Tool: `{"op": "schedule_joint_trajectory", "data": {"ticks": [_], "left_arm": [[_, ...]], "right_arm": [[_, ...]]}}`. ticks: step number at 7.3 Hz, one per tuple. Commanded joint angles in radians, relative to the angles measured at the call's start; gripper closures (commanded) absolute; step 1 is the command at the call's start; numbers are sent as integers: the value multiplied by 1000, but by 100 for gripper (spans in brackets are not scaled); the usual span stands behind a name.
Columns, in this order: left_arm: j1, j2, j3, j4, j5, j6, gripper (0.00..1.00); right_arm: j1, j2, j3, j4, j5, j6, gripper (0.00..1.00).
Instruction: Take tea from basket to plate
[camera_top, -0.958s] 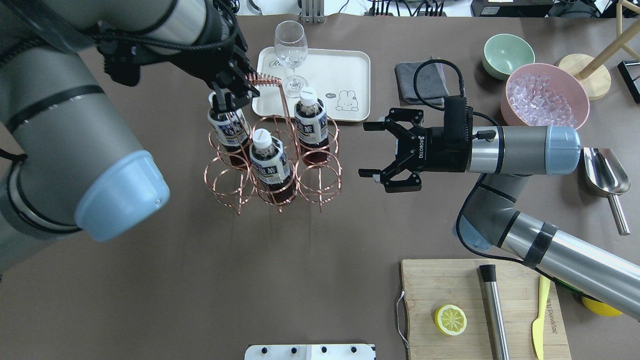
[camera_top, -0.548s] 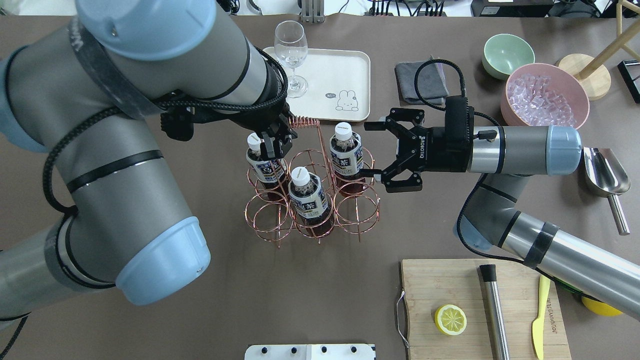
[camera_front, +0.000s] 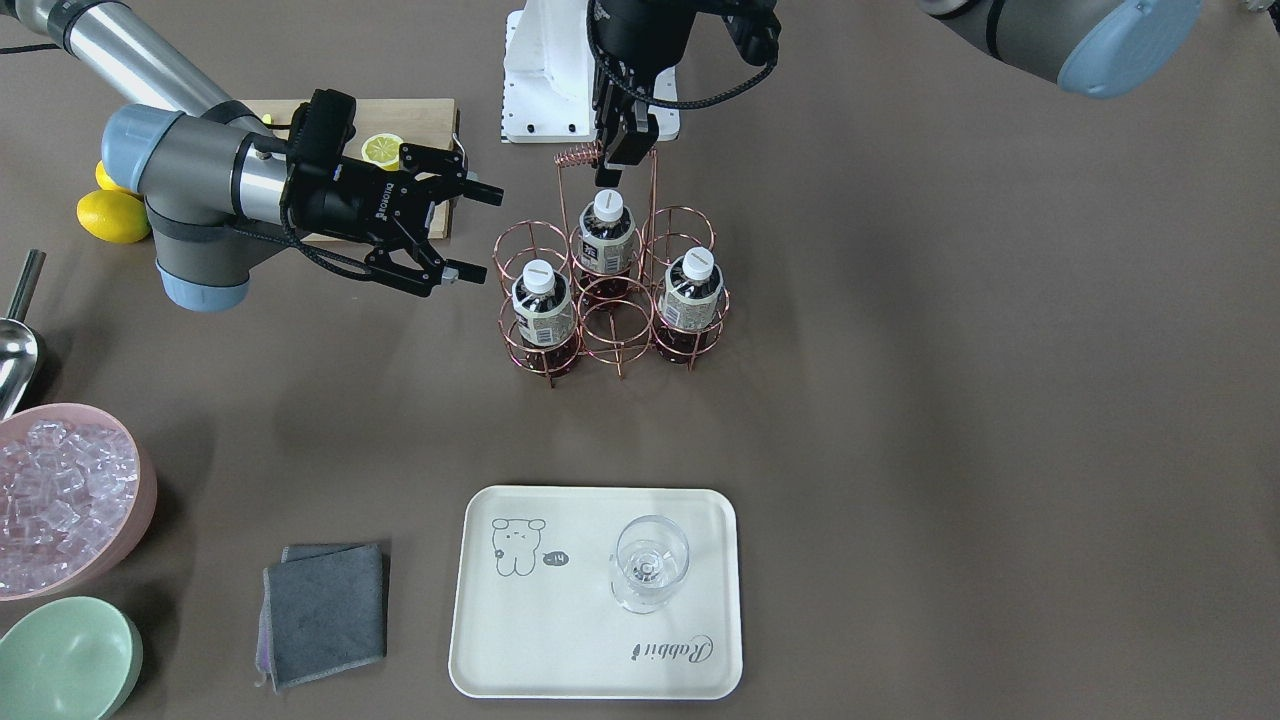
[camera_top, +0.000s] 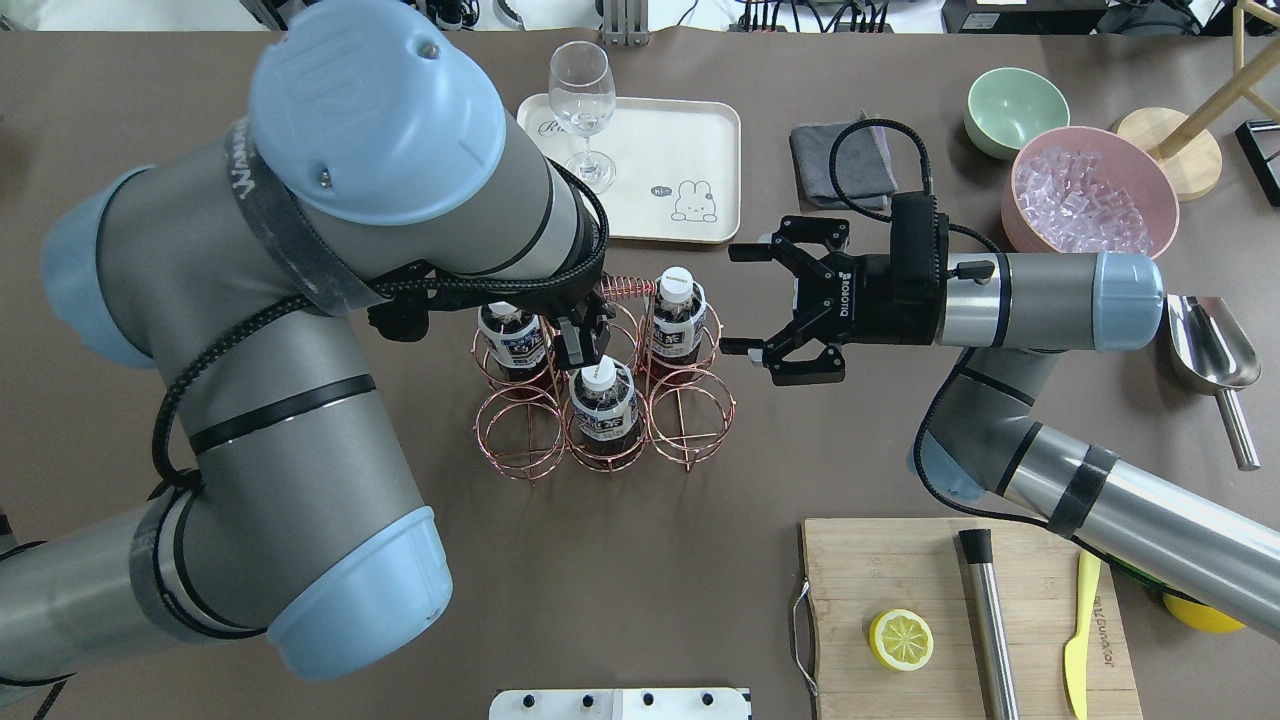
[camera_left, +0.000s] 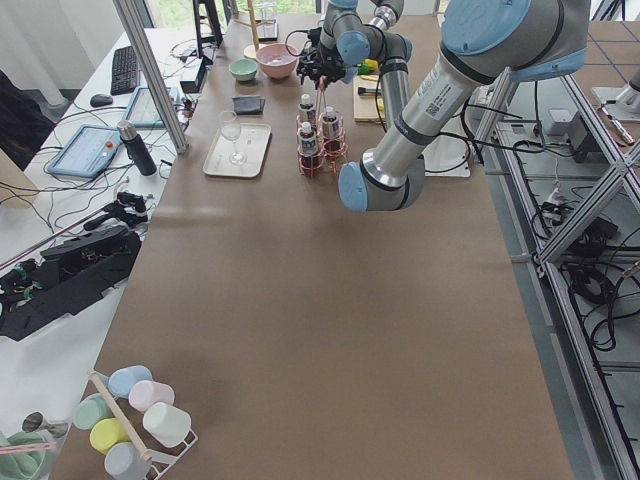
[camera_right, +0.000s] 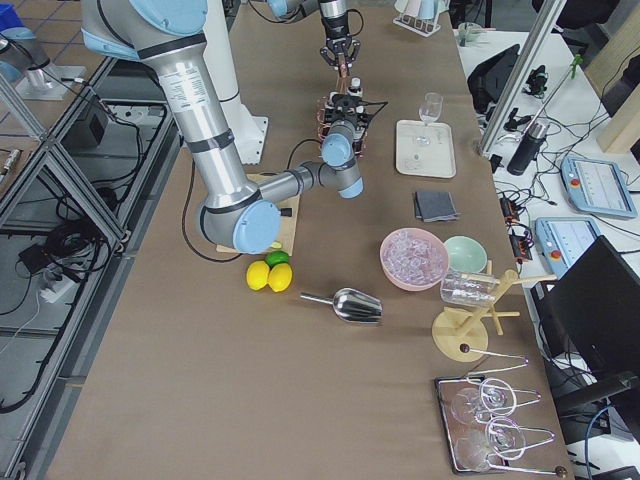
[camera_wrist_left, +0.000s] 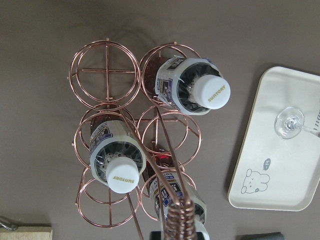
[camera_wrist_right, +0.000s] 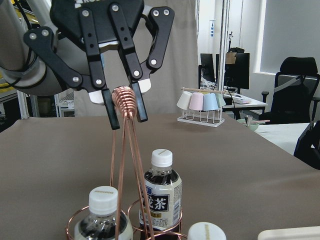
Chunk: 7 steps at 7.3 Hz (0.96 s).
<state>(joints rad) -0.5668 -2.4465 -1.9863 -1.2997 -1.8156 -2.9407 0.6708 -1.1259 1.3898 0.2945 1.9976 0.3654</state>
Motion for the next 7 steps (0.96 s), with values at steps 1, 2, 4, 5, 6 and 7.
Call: {"op": "schedule_joint_trajectory", "data": {"ticks": [1,2,4,5,6,7], "left_arm": [[16,0,0,0,19,-11,100],[15,-2,-6,0,18,-11,100],[15,0,-3,0,18,-11,100],[15,4,-2,0,18,-11,100],[13,4,-3,0,18,-11,100],[11,4,-5,0,18,-11,100]], "right_arm": [[1,1,0,0,-11,0,0],[3,4,-2,-1,-14,-2,0],[1,6,-14,-18,-71,-8,0],[-5,17,-14,-58,-110,-11,1],[-8,29,-14,-86,-125,-13,1],[-4,59,-17,-128,-146,-20,1]]}}
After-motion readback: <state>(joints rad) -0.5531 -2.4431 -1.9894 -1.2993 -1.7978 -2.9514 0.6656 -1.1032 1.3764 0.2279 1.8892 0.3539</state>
